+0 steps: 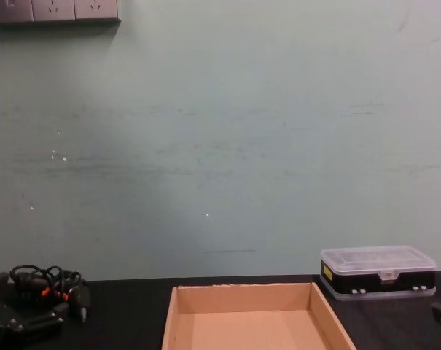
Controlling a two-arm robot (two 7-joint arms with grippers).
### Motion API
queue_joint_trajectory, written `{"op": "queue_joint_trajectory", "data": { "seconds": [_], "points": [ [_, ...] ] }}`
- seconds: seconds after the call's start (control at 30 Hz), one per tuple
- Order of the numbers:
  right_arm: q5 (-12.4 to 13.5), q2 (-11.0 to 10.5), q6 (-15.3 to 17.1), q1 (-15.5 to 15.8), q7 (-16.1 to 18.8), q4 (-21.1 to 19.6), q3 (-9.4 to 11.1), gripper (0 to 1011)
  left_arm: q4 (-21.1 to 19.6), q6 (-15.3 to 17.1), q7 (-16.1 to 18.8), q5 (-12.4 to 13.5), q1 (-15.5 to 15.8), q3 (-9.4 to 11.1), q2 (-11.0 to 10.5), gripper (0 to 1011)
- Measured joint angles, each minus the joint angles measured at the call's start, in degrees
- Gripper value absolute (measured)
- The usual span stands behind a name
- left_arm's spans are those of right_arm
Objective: Use one hand to pick up the angle iron from the table and place it into the box.
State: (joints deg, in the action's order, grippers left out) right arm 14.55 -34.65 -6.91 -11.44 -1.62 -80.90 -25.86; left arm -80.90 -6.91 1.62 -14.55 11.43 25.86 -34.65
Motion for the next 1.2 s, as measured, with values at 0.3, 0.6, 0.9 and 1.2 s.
{"op": "queue_joint_trajectory", "data": {
  "seconds": [0.3, 0.6, 0.9, 1.2],
  "points": [
    [0.0, 0.0, 0.0, 0.0, 0.0, 0.0, 0.0, 1003, 0.0, 0.0, 0.0, 0.0, 0.0, 0.0, 0.0, 1012],
    [0.0, 0.0, 0.0, 0.0, 0.0, 0.0, 0.0, 1003, 0.0, 0.0, 0.0, 0.0, 0.0, 0.0, 0.0, 1011],
    [0.0, 0.0, 0.0, 0.0, 0.0, 0.0, 0.0, 1003, 0.0, 0.0, 0.0, 0.0, 0.0, 0.0, 0.0, 1011],
    [0.0, 0.0, 0.0, 0.0, 0.0, 0.0, 0.0, 1003, 0.0, 0.0, 0.0, 0.0, 0.0, 0.0, 0.0, 1011]
  ]
}}
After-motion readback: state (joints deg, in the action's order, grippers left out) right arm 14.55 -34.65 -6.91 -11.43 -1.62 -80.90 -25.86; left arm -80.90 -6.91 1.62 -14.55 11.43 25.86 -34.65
